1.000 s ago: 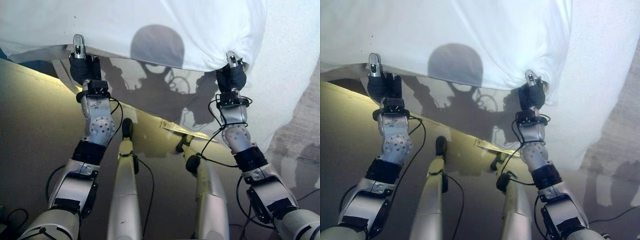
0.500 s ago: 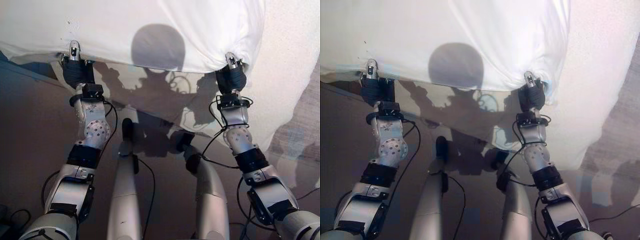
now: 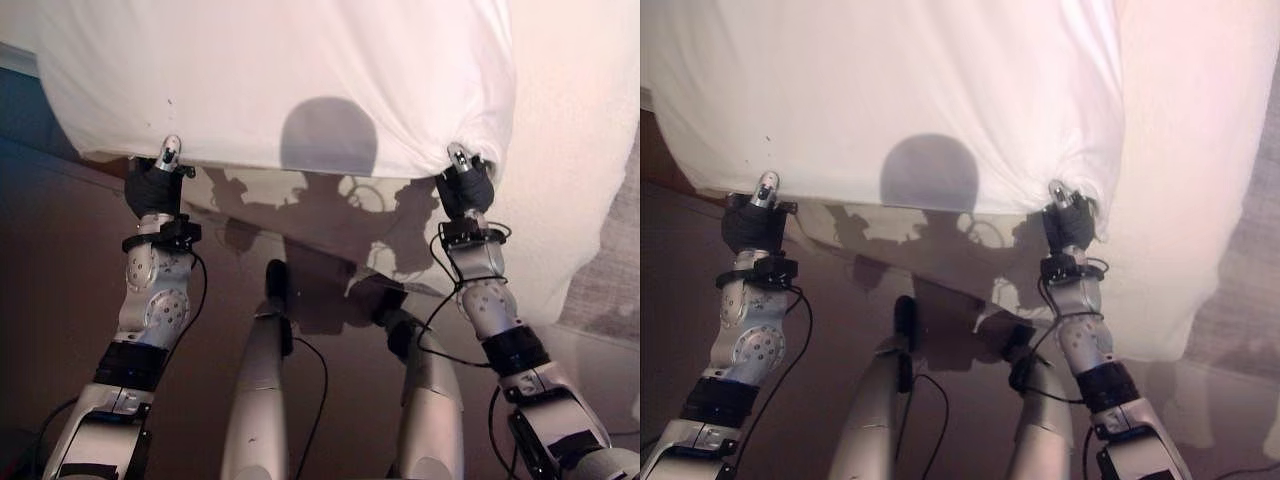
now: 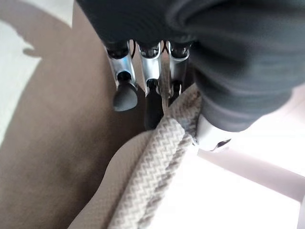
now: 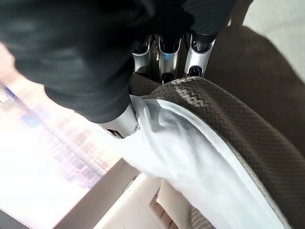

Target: Make the bed

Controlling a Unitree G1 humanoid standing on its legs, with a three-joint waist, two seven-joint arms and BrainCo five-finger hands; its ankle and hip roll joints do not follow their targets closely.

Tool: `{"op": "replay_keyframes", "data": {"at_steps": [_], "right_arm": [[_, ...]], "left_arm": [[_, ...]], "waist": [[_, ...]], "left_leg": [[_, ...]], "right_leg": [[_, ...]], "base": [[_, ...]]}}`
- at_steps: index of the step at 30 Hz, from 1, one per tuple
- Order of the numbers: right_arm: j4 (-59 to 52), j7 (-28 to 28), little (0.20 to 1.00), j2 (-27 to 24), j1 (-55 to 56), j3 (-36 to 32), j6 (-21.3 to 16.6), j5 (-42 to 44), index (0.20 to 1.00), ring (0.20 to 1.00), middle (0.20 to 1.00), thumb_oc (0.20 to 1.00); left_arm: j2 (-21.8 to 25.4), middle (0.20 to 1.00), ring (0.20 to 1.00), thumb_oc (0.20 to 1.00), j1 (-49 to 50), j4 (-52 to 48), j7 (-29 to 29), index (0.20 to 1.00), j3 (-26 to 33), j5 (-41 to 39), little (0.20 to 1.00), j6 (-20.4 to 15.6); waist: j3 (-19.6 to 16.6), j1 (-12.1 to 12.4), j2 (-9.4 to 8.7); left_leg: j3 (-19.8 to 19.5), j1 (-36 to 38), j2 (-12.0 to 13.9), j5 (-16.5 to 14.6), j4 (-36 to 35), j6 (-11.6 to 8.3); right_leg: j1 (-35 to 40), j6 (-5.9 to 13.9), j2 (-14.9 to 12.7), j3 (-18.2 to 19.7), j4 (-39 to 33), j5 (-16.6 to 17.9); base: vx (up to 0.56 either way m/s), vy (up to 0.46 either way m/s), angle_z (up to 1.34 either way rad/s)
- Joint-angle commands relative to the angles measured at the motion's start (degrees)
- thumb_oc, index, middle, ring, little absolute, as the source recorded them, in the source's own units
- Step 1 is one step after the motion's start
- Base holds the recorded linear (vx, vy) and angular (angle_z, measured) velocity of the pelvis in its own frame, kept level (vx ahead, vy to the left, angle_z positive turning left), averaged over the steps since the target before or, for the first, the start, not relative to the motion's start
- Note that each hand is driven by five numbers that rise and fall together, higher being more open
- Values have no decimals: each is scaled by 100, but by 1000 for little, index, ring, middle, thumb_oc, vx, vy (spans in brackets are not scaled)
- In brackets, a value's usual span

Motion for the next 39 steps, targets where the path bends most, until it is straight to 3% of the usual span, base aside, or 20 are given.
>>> {"op": "replay_keyframes", "data": {"at_steps": [1, 2, 3, 5, 7, 8, 10, 11, 14, 16, 19, 20, 25, 26, 27, 30, 33, 34, 37, 39], "right_arm": [[-291, -50, 200, -623, 761, -1221, -399, -131, 200, 200, 200, 200], [-216, 164, 200, -589, 1022, -1297, -339, -97, 200, 200, 200, 200], [-285, 246, 200, -554, 1206, -1333, -381, -208, 200, 200, 200, 200], [-321, 339, 200, -680, 1388, -1425, -343, -69, 200, 200, 200, 200], [-264, 359, 200, -828, 1310, -1379, -409, -67, 200, 200, 200, 200], [-306, 309, 200, -943, 1099, -1194, -367, -192, 200, 200, 200, 200], [-297, 295, 200, -957, 1055, -1190, -345, -168, 200, 200, 200, 200], [-303, 274, 200, -963, 1088, -1245, -322, -133, 200, 200, 200, 200], [-282, 148, 200, -879, 1144, -1231, -305, -122, 200, 200, 200, 200], [-334, 14, 200, -927, 1299, -1304, -318, -108, 200, 200, 200, 200], [-518, -132, 200, -845, 1485, -1385, -303, -241, 200, 200, 200, 200], [-678, -168, 200, -807, 1613, -1525, -322, -300, 200, 200, 200, 200], [-687, -281, 200, -538, 1742, -1682, -436, -317, 200, 200, 200, 200], [-607, -237, 200, -466, 1674, -1563, -403, -288, 200, 200, 200, 200], [-594, -229, 200, -464, 1656, -1551, -405, -283, 200, 200, 200, 200], [-433, -34, 200, -324, 1536, -1276, -331, -237, 200, 200, 200, 200], [-504, 57, 200, -251, 1718, -1228, -360, -174, 200, 200, 200, 200], [-470, 80, 200, -399, 1803, -1205, -482, -228, 200, 200, 200, 200], [-489, 60, 200, -453, 1663, -1134, -450, -260, 200, 200, 200, 200], [-444, 1, 200, -533, 1534, -1070, -467, -311, 200, 200, 200, 200]], "left_arm": [[143, 200, 200, 200, 600, -451, -86, 200, 1170, 51, 200, -491], [94, 200, 200, 200, 870, -353, -248, 200, 1261, -56, 200, -463], [-2, 200, 200, 200, 974, -299, -217, 200, 1328, 3, 200, -509], [-153, 200, 200, 200, 985, -403, -355, 200, 1312, -134, 200, -482], [-227, 200, 200, 200, 917, -395, -356, 200, 1314, -190, 200, -522], [-351, 200, 200, 200, 983, -525, -311, 200, 1432, -277, 200, -635], [-409, 200, 200, 200, 955, -602, -229, 200, 1492, -283, 200, -678], [-547, 200, 200, 200, 864, -709, -190, 200, 1602, -516, 200, -767], [-671, 200, 200, 200, 729, -706, -100, 200, 1563, -580, 200, -840], [-866, 200, 200, 200, 446, -738, 36, 200, 1496, -725, 200, -939], [-964, 200, 200, 200, 89, -810, -21, 200, 1260, -889, 200, -995], [-1030, 200, 200, 200, -6, -932, -102, 200, 1174, -931, 200, -992], [-1125, 200, 200, 200, -199, -835, -152, 200, 990, -969, 200, -965], [-1041, 200, 200, 200, -135, -830, -74, 200, 1082, -928, 200, -1003], [-1033, 200, 200, 200, -134, -834, -67, 200, 1095, -925, 200, -1003], [-1059, 200, 200, 200, 28, -917, 47, 200, 1340, -978, 200, -1004], [-1206, 200, 200, 200, 138, -1001, 68, 200, 1330, -968, 200, -1003], [-1404, 200, 200, 200, 95, -913, 135, 200, 1158, -958, 200, -1036], [-1459, 200, 200, 200, 202, -959, 50, 200, 1238, -866, 200, -1012], [-1269, 200, 200, 200, 302, -987, 80, 200, 1255, -695, 200, -1001]], "waist": [[-162, 77, 430], [-162, -29, 305], [-165, 16, 286], [-239, 49, 346], [-186, 62, 427], [-162, 448, 406], [-162, 485, 354], [-164, 313, 284], [-166, 269, 326], [-164, 83, 296], [-165, -33, 284], [-162, -73, 194], [-162, -318, 222], [-162, -295, 230], [-162, -296, 193], [-162, -119, -156], [-162, -93, -125], [-162, -228, 65], [-162, -45, 95], [-162, 110, -16]], "left_leg": [[51, 725, -329, -307, -678, 113], [149, 872, -461, -219, -770, 147], [119, 1025, -489, -203, -850, 65], [128, 1047, -385, -155, -698, -182], [99, 969, -267, -154, -401, -430], [-337, 766, -308, -133, 137, -638], [-495, 660, -130, -157, 305, -688], [-635, 937, 1027, 100, -337, -753], [-694, 1426, 1421, 732, -1494, -936], [-482, 1571, 1819, 1256, -2022, -1191], [-544, 1683, 1550, 1087, -2325, -1263], [-651, 1220, 1134, 809, -1738, -1151], [-670, 613, 574, 168, -618, -827], [-445, 639, 313, 54, -557, -493], [-422, 622, 309, 17, -520, -494], [304, 913, -189, -121, -903, -178], [344, 1103, -236, -210, -923, -188], [367, 1068, -193, -269, -664, -365], [468, 954, -34, -469, -73, -407], [-250, 332, 197, -494, 588, -583]], "right_leg": [[-106, 921, -122, 81, 991, 737], [-83, 876, 1033, -110, 862, 267], [233, 814, 1327, -118, 225, -28], [644, 265, 1366, -157, -471, -635], [703, 98, 1571, -48, -618, -761], [852, -15, 1593, -75, -660, -882], [768, 33, 1499, 42, -613, -840], [599, 266, 1097, 228, -451, -717], [642, 443, 802, 470, -395, -586], [710, 601, 302, 708, -313, -470], [691, 827, -140, 919, -221, -129], [803, 896, -438, 1030, -497, 293], [1073, 920, -805, 984, -633, 659], [787, 778, -601, 825, 418, 459], [706, 776, -631, 890, 527, 385], [48, 791, 950, -502, 940, -228], [-2, 561, 1074, -338, 241, -377], [-239, 205, 1265, 102, 112, -600], [-92, -7, 1217, -167, 238, -831], [-147, -14, 1207, 82, 178, -848]], "base": [[11, 286, -57], [29, 161, -76], [49, 201, -78], [28, 22, -30], [-43, 58, 3], [-75, 211, -31], [-58, 293, -68], [0, 289, -59], [43, 537, 30], [37, 591, -5], [-13, 512, 67], [-18, 244, 34], [66, 420, 68], [64, 654, 9], [4, 868, -7], [69, 498, -76], [78, 175, -77], [-10, 70, -40], [-26, 45, -6], [-104, 66, -32]]}}
